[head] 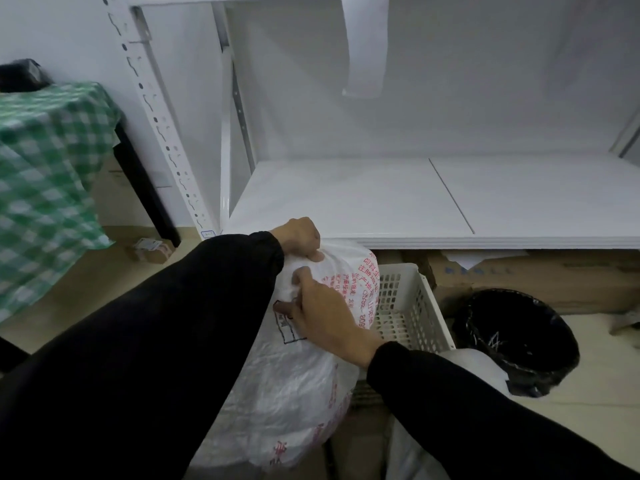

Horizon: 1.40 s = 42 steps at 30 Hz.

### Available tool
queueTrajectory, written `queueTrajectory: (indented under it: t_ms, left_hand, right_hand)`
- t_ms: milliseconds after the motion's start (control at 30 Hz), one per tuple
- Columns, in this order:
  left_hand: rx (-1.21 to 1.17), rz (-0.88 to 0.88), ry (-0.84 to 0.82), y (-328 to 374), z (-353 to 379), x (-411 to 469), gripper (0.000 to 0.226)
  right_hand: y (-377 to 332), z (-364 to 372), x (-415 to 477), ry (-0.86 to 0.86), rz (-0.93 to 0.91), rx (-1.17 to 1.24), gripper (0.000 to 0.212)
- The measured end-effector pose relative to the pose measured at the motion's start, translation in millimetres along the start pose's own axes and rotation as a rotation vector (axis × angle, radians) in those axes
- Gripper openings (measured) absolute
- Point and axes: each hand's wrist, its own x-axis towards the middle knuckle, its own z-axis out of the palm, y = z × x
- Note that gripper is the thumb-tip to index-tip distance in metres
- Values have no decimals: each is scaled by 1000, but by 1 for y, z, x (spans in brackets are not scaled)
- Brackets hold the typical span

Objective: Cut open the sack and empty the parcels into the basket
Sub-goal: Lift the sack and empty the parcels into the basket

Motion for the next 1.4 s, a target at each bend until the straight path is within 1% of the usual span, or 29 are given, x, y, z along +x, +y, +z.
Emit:
queueTrajectory:
  t_ms: [67, 100, 167, 233, 333, 400, 467, 533, 600, 633, 667, 700, 733, 767, 800, 833, 867, 900, 933, 1000, 1067, 1100, 1133, 1167, 1200, 1233, 1300, 1367, 1400]
  left_hand:
    - [-11, -16, -39, 7, -1, 5, 26]
    - [-8, -28, -48, 8, -1, 7, 30]
    - [-23, -46, -45, 9, 0, 9, 35]
    - [-39, -54, -42, 11, 1, 11, 35]
    - [-32, -51, -68, 15, -5, 9, 26]
    - [-89, -34, -26, 16, -15, 3, 18]
    - [-68, 20, 89, 11, -27, -6, 23]
    - [27, 48, 305, -1, -39, -17, 33]
    - [-18, 74, 539, -14, -51, -30, 31]
    - [-50, 90, 625, -19, -58, -38, 31]
    - [-67, 98, 675, -22, -64, -45, 34]
    - [-73, 84, 686, -25, -68, -54, 43]
    - [-80, 32, 647, -32, -69, -59, 57]
    - [-116, -53, 562, -42, -67, -64, 72]
    - [-192, -147, 438, -56, -62, -69, 84]
    - [-265, -224, 310, -71, -53, -75, 89]
    - [-279, -270, 206, -87, -42, -81, 89]
    - [-240, -277, 156, -99, -29, -87, 84]
    - [-206, -246, 173, -108, -16, -92, 77]
    - [-229, -108, 348, -114, 6, -101, 55]
    - [-390, -29, 547, -111, 17, -105, 30]
    - [-456, -22, 617, -111, 21, -103, 20]
    - [-493, -43, 675, -114, 24, -97, 31]
    - [-517, -63, 694, -115, 26, -91, 37]
    - [-545, -63, 718, -116, 28, -86, 39]
    - [-579, -59, 727, -117, 29, -78, 39]
    - [-606, -8, 724, -115, 29, -62, 38]
    - [-577, 57, 695, -108, 26, -50, 34]
    - [-566, 96, 688, -102, 24, -46, 33]
  right_hand:
    - [8, 2, 0, 14, -103, -100, 37]
    - [13, 3, 1, 13, -129, -123, 33]
    - [21, 4, 4, 19, -117, -51, 20]
    - [26, 4, 7, 47, -103, -10, 18]
    - [29, 3, 11, 86, -139, -99, 16]
    - [35, -3, 16, 128, -113, -107, 14]
    - [40, -13, 25, 198, -63, -51, 14]
    - [43, -21, 33, 226, 41, 8, 16]
    - [43, -25, 41, 204, 146, 27, 18]
    - [44, -25, 44, 199, 179, 23, 18]
    - [44, -25, 46, 202, 204, 22, 20]
    - [42, -26, 48, 209, 234, 29, 22]
    - [39, -27, 50, 222, 254, 45, 24]
    - [36, -29, 50, 233, 273, 72, 24]
    - [33, -32, 50, 244, 293, 101, 24]
    - [30, -35, 49, 256, 319, 130, 24]
    - [30, -38, 48, 274, 343, 155, 23]
    - [30, -41, 47, 292, 367, 171, 22]
    - [32, -43, 46, 309, 387, 178, 21]
    - [37, -45, 44, 319, 431, 178, 21]
    - [41, -47, 45, 275, 450, 194, 22]
    - [41, -49, 47, 234, 444, 199, 22]
    - [41, -51, 49, 194, 434, 204, 20]
    - [39, -53, 51, 159, 426, 214, 18]
    - [36, -55, 53, 130, 414, 219, 22]
    - [34, -58, 55, 121, 384, 202, 34]
    - [28, -65, 60, 207, 228, 85, 62]
    - [21, -74, 69, 297, 16, -94, 78]
    - [20, -78, 76, 292, -71, -177, 83]
